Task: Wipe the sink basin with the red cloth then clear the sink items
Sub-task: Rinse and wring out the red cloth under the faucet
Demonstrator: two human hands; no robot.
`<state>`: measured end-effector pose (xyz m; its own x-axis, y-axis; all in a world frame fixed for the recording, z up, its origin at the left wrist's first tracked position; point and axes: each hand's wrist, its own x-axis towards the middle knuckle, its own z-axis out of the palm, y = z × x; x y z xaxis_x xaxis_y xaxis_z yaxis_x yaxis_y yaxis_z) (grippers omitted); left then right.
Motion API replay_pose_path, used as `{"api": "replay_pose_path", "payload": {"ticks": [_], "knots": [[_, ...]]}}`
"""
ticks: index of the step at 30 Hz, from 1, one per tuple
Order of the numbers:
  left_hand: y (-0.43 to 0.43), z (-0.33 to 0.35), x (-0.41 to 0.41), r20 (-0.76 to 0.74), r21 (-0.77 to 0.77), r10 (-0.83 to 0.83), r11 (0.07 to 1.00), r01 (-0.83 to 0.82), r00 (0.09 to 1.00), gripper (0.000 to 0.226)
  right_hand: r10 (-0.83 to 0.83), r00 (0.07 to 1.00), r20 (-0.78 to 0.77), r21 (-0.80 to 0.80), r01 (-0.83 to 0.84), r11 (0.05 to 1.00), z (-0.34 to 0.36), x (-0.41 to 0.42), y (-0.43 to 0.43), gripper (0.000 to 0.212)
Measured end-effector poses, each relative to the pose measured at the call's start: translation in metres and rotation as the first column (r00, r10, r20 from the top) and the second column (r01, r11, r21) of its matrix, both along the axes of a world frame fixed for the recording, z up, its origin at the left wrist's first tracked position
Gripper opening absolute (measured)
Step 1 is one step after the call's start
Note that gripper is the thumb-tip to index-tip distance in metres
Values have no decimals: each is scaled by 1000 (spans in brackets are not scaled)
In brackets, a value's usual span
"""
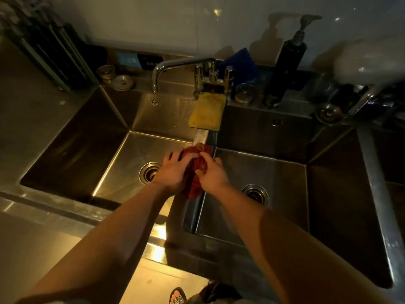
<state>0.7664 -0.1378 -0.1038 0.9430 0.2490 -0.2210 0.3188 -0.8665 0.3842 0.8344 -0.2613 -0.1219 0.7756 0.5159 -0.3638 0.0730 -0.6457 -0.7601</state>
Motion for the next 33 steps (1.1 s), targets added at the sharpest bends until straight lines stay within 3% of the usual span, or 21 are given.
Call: {"api": "replay_pose_path", "payload": {"ticks": [7,16,23,26,29,31,33], "knots": [[-13,3,-62,-22,57,-73,996,74,997,63,-7,999,31,-42,8,999,2,-68,-18,54],[-13,13,-110,-53,92,-197,975,201,979,71,41,975,218,-274,21,962,20,-131,-24,46],[-7,20,-130,-75,81,-275,956,281,959,69,62,958,280,-405,59,913,33,-150,-21,44],[-3,22,-132,-78,36,-291,955,294,954,65,-10,941,338,-353,136,926,31,-149,-16,44],[3,22,-137,-10,-112,-253,962,250,967,64,-92,941,324,-184,158,970,21,-148,-11,36],[8,20,-141,38,-208,-204,956,207,978,63,-11,969,248,-164,54,985,10,-150,-14,45],[10,15,-144,14,-139,-263,955,262,965,63,63,974,216,-201,-19,979,1,-151,-18,49]]}}
